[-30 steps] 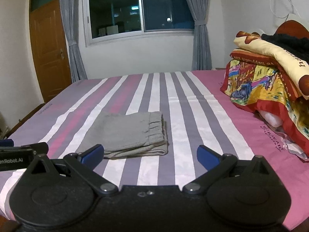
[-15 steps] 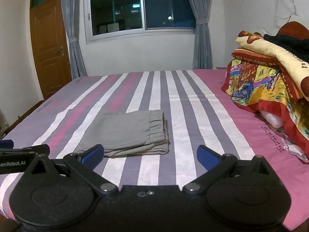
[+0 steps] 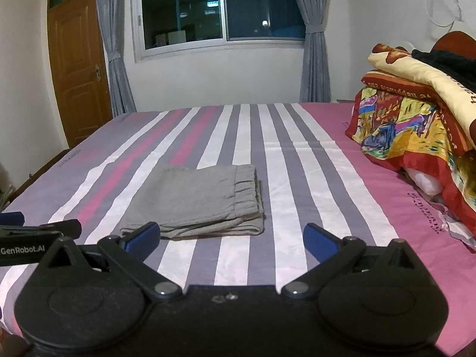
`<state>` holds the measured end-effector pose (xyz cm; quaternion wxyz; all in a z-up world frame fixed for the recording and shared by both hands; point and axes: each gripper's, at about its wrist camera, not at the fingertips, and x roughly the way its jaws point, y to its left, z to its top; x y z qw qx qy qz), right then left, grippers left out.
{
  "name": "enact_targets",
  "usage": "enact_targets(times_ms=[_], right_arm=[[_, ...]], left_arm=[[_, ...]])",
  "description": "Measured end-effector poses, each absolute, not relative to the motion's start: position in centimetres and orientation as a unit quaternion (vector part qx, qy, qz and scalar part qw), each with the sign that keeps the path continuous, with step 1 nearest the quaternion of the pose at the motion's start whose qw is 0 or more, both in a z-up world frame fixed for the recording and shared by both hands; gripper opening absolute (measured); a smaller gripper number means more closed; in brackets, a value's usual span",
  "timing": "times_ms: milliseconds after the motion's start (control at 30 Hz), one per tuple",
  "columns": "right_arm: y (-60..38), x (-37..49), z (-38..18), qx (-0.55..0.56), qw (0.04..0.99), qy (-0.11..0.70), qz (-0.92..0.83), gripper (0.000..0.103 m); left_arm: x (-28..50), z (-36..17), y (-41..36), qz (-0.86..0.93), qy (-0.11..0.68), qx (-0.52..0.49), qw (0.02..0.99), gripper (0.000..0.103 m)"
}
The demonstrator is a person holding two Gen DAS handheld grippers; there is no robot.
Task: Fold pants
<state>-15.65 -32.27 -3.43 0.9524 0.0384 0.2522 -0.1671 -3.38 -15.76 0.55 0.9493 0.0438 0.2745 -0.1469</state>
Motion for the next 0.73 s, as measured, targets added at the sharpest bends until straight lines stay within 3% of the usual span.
enact_targets(times_ms=[733], right_arm=[[-33.1,-13.6,-4.4,0.046,0.949,0.262,-0.167,0.103]], left_arm=[[-0.9,-0.1,-17.3,-0.170,0.275,0.037,0.945,0.102]])
